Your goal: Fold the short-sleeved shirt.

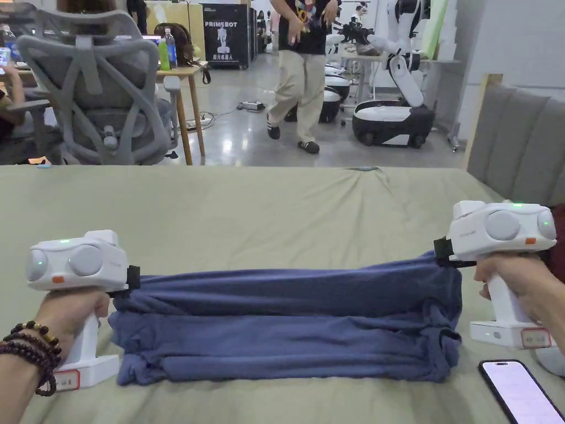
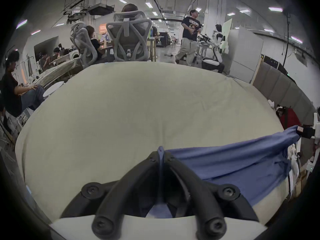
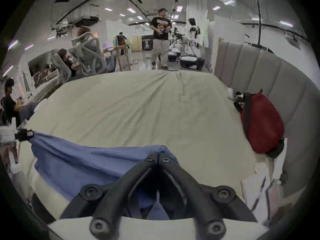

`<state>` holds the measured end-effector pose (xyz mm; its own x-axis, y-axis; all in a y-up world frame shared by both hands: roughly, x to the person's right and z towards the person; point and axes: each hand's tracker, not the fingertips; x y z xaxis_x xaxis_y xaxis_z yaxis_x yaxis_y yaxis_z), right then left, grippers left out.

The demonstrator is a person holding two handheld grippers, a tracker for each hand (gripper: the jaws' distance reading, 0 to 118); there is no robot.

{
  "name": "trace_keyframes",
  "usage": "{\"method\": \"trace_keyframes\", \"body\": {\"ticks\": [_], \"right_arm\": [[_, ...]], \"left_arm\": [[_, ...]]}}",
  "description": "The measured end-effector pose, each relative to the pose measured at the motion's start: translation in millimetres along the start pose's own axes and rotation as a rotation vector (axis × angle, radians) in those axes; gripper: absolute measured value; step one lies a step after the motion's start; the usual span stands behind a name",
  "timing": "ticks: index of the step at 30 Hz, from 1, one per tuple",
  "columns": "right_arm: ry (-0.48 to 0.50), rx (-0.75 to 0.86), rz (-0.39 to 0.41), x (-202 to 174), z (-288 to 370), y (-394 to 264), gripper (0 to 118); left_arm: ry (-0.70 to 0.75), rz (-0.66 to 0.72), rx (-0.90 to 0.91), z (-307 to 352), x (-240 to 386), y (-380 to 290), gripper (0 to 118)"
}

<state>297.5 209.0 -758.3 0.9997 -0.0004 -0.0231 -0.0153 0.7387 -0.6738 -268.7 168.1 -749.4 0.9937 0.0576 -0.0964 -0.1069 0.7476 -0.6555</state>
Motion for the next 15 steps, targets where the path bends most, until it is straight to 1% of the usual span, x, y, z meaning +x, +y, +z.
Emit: {"method": "trace_keyframes", "body": {"ticks": [3, 6, 9, 11, 13, 15], "right_arm": [[0.001, -0.013, 0.066, -1, 29, -37, 0], [0.004, -0.038, 0.094, -4, 42, -76, 0], [-0.001, -0.112, 0.108, -5, 37, -105, 0], [-0.011, -0.184, 0.132, -8, 29, -121, 0], [-0.026, -0.252, 0.175, -12, 18, -132, 0], [-0.055, -0.297, 0.215, -16, 6, -143, 0]], "left_arm": [[-0.029, 0.001, -0.003, 20, -8, -26, 2], [-0.048, -0.021, -0.040, 29, -10, -53, 2], [-0.068, -0.023, -0.095, 30, -11, -78, 2], [-0.088, -0.026, -0.142, 27, -12, -94, 2], [-0.091, -0.043, -0.204, 21, -12, -106, 2], [-0.088, -0.040, -0.193, 19, -12, -113, 2]]}}
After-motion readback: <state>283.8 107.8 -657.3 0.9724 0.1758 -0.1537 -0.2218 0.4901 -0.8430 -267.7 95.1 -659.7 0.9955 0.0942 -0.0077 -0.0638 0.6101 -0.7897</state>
